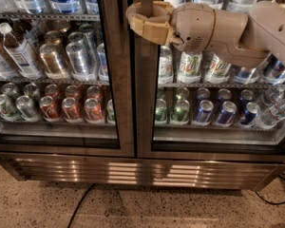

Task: Open right fridge door

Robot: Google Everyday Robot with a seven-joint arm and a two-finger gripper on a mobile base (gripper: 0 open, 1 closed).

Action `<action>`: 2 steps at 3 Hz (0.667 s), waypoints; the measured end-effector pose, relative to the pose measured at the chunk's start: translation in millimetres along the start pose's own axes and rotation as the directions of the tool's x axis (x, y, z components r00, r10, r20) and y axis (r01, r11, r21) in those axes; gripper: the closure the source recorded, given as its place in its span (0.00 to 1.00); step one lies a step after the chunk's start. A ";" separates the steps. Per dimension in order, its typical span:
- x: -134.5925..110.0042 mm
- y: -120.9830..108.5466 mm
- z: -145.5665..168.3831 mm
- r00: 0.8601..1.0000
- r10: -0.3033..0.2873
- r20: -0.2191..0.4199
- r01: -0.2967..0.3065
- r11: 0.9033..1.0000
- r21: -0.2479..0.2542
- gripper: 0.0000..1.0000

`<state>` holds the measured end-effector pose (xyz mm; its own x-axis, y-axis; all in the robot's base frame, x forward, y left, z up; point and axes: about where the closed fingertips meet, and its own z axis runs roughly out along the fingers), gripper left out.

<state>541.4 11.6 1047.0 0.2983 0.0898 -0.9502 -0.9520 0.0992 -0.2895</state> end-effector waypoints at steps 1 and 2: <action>0.4 0.2 0.2 1.000 0.001 0.001 -0.001 1.000 0.001 1.00; 0.4 0.1 0.5 1.000 0.001 0.001 -0.001 1.000 0.002 1.00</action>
Offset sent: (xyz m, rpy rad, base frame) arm -0.2648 -0.0507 -0.1583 0.1436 0.0725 -0.1507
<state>541.4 12.1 1046.6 0.2976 0.0912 -0.9503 -0.9521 0.1012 -0.2884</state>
